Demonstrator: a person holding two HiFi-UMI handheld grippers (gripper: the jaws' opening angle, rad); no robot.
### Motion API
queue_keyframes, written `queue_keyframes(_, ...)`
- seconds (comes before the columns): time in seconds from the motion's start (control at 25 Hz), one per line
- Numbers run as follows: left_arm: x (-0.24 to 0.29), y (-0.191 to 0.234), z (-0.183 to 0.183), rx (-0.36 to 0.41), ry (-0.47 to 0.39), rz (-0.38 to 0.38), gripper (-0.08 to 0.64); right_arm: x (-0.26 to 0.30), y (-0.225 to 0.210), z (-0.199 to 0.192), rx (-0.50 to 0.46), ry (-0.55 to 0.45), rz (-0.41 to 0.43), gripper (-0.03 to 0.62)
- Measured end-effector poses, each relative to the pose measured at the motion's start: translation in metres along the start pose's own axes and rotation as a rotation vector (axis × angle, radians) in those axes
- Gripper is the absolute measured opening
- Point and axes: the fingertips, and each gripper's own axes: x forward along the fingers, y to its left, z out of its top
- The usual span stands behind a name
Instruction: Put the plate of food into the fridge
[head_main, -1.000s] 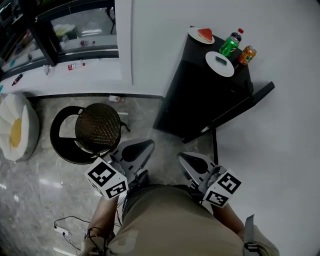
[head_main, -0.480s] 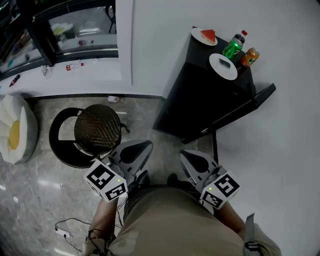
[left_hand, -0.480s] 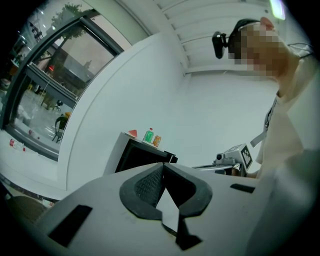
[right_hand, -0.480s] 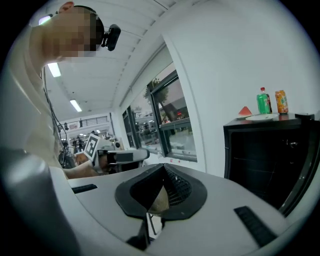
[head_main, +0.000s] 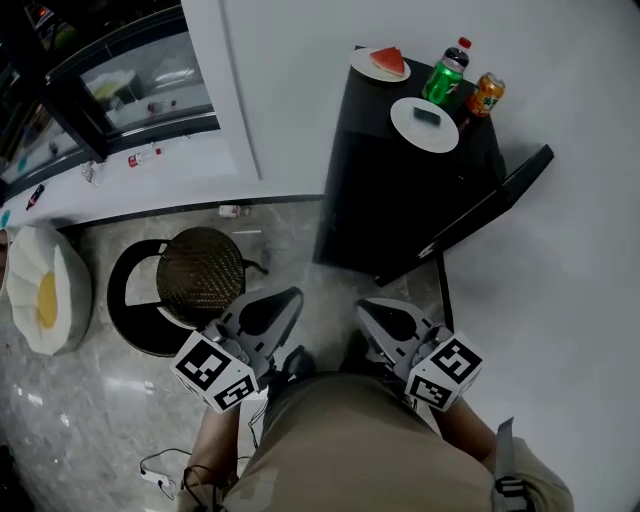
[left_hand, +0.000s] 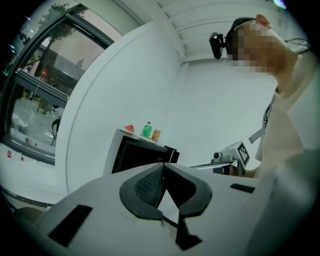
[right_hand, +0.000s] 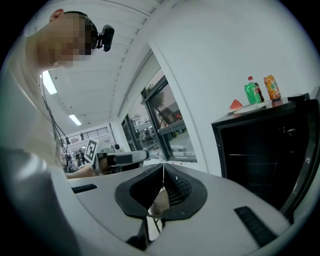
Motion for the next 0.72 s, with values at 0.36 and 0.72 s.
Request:
queue_keyframes(0.36,0.083,-0.021,0.015,0.081,0.045,-0.012,0.012,-0.039,-0.069,0.022,0.032,-0.049,0.011,0.023)
queue_keyframes(0.72,0.150,-0.040,0.022,0.180,0.079,0.036,0.012,-0.075,-0.120,0.032,0.048,-0.058,0.055,0.023)
